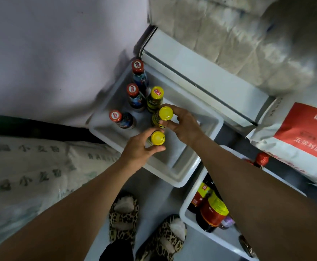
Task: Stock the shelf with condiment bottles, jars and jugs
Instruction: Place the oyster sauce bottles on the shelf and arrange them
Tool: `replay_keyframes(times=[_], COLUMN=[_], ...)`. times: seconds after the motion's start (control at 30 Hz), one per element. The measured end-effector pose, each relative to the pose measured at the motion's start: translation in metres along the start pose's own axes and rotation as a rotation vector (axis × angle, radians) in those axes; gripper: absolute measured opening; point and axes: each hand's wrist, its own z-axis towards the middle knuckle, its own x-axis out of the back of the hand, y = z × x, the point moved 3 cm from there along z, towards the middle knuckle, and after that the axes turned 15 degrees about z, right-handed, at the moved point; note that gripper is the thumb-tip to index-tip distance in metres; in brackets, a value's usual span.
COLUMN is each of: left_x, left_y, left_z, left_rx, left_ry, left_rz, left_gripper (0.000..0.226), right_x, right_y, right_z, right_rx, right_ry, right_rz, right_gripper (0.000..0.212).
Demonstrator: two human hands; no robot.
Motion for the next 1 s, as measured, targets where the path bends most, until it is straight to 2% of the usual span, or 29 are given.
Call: replay_keyframes(times=[0.23, 0.33, 0.43, 0.57, 0.67, 0.77, 1.0], left_x=[0.017, 0.031, 0.052, 0.095, 0.130, 0.166, 0.248], left_y=[0.022, 0.048, 0.082, 0.151, 0.216, 0.286, 0.465], left_z=[-0.006, -0.020, -0.039, -0.073, -0.105, -0.143, -0.232], left_rx=[0.014, -0.005, -0.017, -0.065, -0.112, -0.181, -0.339], left_ry=[0.062, 0.085, 0.121, 0.158, 0.202, 0.218, 0.235], left_rz=[0.019, 0.065, 0.061, 0.073, 0.061, 0.097, 0.048], left_gripper=[0.050, 0.046, 0.055, 0.050, 0.033, 0.020, 0.031], right_x=[0.015, 0.035, 0.059, 0.087, 0.104, 0.121, 0.170], right_y=[-0.014, -0.039, -0.078, -0.152, -0.219, -0.291, -0.472], right_z=[-0.030, -0.059, -0.097, -0.156, -0.205, -0.255, -0.370], right_rx=[-0.070, -0.075, -0.075, -0.040, 0.014, 0.077, 0.245], right_ry=[0.123, 0.161, 0.185, 0.244, 0.275, 0.296, 0.456], right_rz=[0.107, 0.122, 0.148, 0.205, 0.171, 0.104, 0.011], right_gripper=[0.057, 0.044, 0.032, 0.029, 0.029, 0.018, 0.020])
